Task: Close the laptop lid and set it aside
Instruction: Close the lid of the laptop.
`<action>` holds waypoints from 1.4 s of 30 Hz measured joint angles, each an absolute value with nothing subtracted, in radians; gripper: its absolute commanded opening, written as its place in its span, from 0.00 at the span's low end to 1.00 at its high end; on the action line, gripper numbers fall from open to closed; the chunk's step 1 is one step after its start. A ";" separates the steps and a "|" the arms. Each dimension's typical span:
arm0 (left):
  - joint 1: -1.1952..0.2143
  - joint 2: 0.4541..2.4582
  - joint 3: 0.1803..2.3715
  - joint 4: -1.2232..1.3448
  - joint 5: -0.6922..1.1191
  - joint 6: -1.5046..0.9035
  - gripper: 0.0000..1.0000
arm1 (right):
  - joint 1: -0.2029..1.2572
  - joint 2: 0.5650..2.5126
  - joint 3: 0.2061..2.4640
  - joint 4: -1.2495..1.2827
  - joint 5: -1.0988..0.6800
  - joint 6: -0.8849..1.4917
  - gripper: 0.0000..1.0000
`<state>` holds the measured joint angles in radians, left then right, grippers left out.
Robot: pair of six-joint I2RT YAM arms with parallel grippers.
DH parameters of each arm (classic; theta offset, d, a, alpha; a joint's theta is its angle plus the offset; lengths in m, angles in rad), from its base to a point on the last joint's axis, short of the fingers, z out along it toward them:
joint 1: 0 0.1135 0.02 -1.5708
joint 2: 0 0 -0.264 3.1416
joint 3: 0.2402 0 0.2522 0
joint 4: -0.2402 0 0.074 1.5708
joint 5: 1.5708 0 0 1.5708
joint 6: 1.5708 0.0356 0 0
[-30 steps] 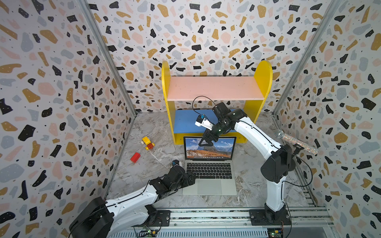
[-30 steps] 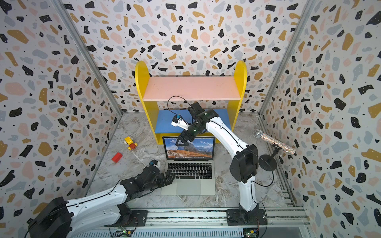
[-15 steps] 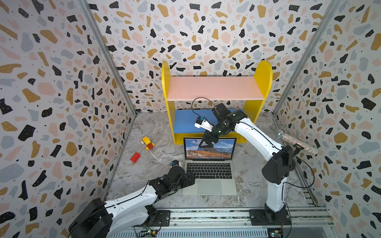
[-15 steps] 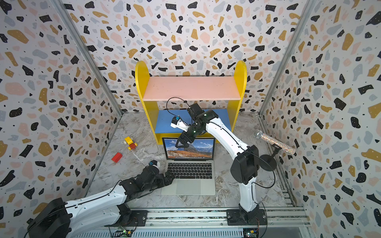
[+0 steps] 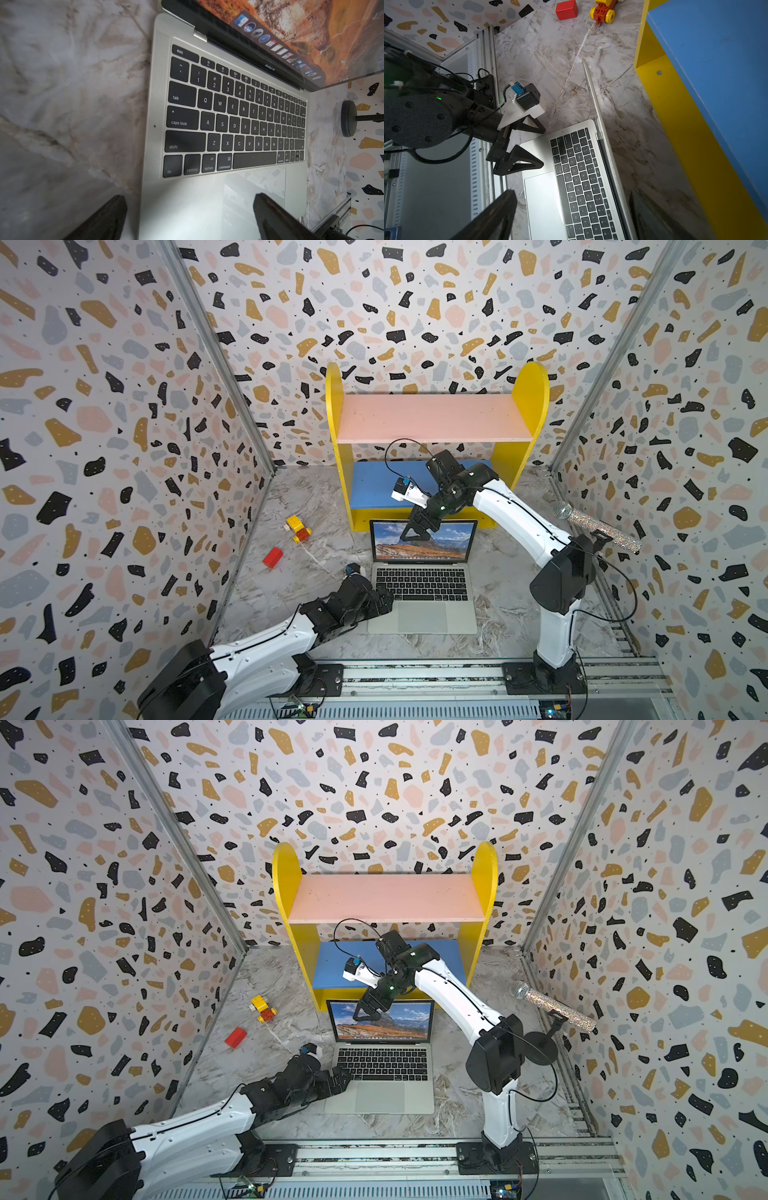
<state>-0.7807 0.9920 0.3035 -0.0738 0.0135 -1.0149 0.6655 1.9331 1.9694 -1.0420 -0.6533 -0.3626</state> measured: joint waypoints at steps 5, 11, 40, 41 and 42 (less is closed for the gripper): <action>-0.781 0.992 0.303 -0.074 0.013 -1.015 1.00 | 0.682 1.919 1.953 -1.044 -0.643 -0.363 0.89; -0.781 0.991 0.303 -0.075 0.013 -1.015 1.00 | 0.690 1.918 1.947 -1.043 -0.638 -0.364 0.89; -0.781 0.976 0.299 -0.088 0.009 -1.018 1.00 | 0.726 1.870 1.863 -1.009 -0.611 -0.364 0.89; -0.781 0.974 0.299 -0.089 0.009 -1.018 1.00 | 0.727 1.866 1.858 -1.007 -0.610 -0.364 0.89; -0.781 0.972 0.299 -0.092 0.008 -1.018 1.00 | 0.727 1.862 1.853 -1.005 -0.609 -0.364 0.89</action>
<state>-0.7807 0.9718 0.2989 -0.0921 0.0082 -1.0183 0.7273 1.8622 1.8534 -1.0046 -0.6090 -0.3637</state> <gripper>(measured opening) 0.997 0.891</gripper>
